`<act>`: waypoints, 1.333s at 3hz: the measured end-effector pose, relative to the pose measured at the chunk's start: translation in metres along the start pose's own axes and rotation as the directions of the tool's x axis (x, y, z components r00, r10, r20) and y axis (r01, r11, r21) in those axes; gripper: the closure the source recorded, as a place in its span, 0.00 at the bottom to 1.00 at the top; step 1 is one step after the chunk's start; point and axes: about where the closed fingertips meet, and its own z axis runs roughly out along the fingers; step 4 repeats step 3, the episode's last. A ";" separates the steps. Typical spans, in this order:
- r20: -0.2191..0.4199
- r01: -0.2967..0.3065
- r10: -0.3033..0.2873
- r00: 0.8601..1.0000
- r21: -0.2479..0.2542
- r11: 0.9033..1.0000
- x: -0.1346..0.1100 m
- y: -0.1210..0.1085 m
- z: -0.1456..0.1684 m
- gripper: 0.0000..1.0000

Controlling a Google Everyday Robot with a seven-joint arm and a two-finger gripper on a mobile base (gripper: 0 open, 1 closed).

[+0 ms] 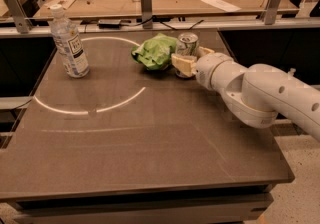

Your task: Move 7up can near green rice chip bag

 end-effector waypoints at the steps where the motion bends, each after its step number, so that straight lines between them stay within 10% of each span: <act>1: 0.018 0.020 -0.018 1.000 -0.077 0.997 -0.004 0.008 0.005 0.13; 3: 0.067 0.011 0.012 0.998 -0.325 0.946 -0.015 0.025 0.007 0.00; 4: 0.067 0.011 0.012 0.998 -0.325 0.946 -0.015 0.025 0.007 0.00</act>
Offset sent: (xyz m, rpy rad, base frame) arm -0.0063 0.0367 0.0143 0.0845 -0.0459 0.4411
